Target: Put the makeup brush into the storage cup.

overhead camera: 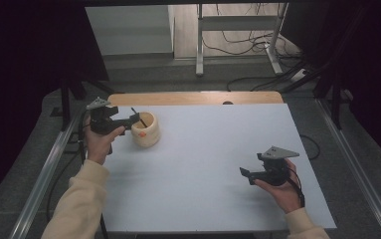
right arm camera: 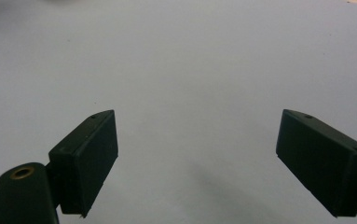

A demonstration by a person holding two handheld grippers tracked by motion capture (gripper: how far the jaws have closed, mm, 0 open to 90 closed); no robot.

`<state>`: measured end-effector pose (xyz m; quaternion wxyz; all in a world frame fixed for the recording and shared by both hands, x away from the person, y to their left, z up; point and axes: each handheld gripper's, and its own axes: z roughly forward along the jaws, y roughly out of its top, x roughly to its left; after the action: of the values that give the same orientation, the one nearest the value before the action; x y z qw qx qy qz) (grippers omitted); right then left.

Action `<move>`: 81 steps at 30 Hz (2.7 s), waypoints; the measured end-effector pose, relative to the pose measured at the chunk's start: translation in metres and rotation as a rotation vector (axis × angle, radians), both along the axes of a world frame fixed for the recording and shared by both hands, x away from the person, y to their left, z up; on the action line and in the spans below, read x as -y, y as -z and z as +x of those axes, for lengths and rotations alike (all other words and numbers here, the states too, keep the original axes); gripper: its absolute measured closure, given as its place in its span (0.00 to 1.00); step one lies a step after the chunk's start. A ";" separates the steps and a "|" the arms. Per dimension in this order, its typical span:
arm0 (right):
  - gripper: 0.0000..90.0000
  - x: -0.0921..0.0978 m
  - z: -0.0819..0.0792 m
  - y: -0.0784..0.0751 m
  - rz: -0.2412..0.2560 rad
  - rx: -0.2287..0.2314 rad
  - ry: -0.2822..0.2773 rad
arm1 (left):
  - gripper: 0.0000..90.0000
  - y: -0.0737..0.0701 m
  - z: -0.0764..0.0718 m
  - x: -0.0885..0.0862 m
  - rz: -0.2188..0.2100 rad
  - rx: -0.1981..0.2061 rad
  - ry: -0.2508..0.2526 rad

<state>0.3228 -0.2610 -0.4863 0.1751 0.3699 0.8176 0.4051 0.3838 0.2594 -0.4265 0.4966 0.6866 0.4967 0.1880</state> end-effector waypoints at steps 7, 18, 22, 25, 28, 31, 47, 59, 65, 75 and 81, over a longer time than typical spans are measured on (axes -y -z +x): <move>0.15 -0.002 0.000 -0.001 0.002 0.004 -0.013 | 0.01 0.004 -0.010 0.000 0.018 -0.008 0.003; 0.15 -0.002 -0.002 -0.001 -0.010 -0.001 -0.006 | 0.01 0.011 -0.039 0.006 0.047 -0.009 0.060; 0.15 -0.001 -0.002 -0.001 -0.008 0.002 -0.004 | 0.01 0.012 -0.049 0.008 0.050 -0.002 0.080; 0.15 -0.001 -0.002 -0.001 -0.008 0.001 -0.005 | 0.01 0.012 -0.053 0.009 0.060 -0.001 0.088; 0.15 -0.002 -0.002 -0.001 -0.008 -0.002 -0.006 | 0.01 0.013 -0.057 0.010 0.062 -0.001 0.095; 0.15 -0.002 -0.002 0.000 -0.008 -0.001 -0.012 | 0.02 0.015 -0.062 0.012 0.069 -0.004 0.097; 0.15 -0.002 -0.002 0.000 -0.008 0.003 -0.015 | 0.03 0.037 -0.093 0.014 0.104 -0.062 0.136; 0.14 -0.001 -0.003 -0.001 -0.005 0.009 -0.023 | 0.04 0.058 -0.108 0.012 0.137 -0.105 0.147; 0.14 -0.001 -0.004 -0.001 0.000 0.013 -0.031 | 0.04 0.065 -0.116 0.011 0.149 -0.115 0.157; 0.12 0.008 -0.008 0.006 -0.020 0.020 -0.030 | 0.04 0.076 -0.125 0.018 0.173 -0.132 0.186; 0.11 0.011 -0.008 0.008 -0.026 0.023 -0.021 | 0.03 0.080 -0.126 0.025 0.188 -0.143 0.203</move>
<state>0.3144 -0.2717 -0.4946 0.1850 0.3543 0.8245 0.4005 0.2581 0.2347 -0.5062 0.4099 0.7883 0.4390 0.1333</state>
